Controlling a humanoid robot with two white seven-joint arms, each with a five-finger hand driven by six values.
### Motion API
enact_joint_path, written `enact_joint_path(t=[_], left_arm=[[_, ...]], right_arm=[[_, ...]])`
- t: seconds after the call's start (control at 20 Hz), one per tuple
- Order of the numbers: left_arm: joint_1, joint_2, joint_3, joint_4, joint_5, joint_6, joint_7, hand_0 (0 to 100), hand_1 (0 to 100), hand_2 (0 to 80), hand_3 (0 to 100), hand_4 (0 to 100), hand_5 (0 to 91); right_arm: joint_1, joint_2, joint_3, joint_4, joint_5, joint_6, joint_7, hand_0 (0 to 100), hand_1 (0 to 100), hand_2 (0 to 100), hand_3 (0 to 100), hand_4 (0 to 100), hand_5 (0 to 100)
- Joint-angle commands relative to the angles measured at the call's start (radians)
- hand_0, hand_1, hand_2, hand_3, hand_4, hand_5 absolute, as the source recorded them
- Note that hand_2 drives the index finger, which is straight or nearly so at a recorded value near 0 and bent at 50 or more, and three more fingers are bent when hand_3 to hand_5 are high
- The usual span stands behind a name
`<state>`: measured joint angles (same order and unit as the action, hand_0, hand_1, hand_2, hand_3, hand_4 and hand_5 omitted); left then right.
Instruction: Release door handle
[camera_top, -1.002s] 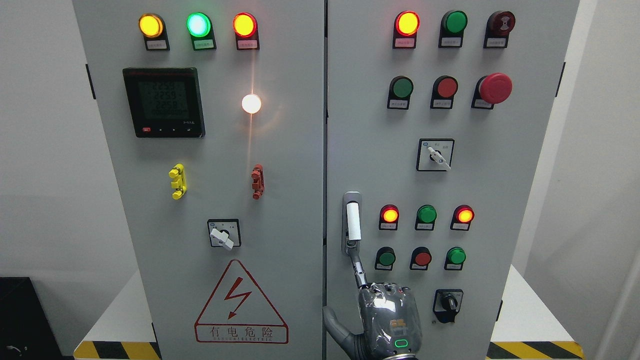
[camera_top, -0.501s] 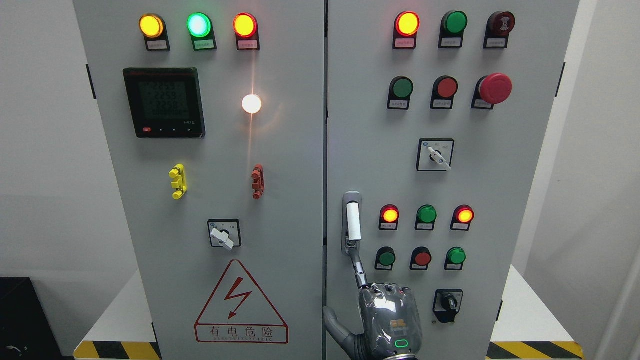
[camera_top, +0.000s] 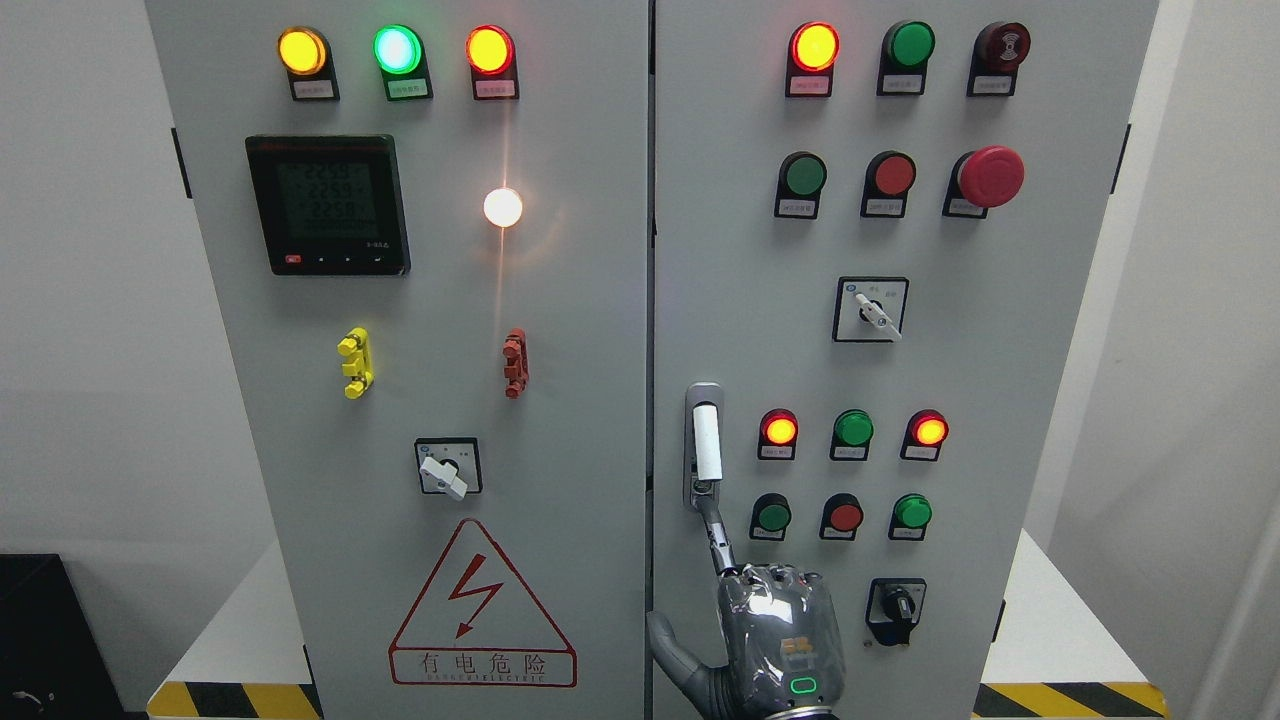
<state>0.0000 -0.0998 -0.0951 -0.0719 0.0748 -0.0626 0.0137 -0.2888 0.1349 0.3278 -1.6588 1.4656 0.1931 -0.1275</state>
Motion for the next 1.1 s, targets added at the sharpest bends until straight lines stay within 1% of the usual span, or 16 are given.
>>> enact_joint_path(t=[0.0,1.05], left_arm=[[0.017,0.0,0.0,0.0,0.0,0.0,0.0,12,56,0.0,0,0,0.0],[0.017,0.0,0.0,0.0,0.0,0.0,0.0,12,56,0.0,0,0,0.0]], right_arm=[[-0.003,-0.001,0.001,-0.013,-0.001,-0.001,-0.003,28,21,11,100,100,100],[-0.004,0.0,0.004,-0.039,0.012,-0.003,-0.004,27,22,11,100,100,100]])
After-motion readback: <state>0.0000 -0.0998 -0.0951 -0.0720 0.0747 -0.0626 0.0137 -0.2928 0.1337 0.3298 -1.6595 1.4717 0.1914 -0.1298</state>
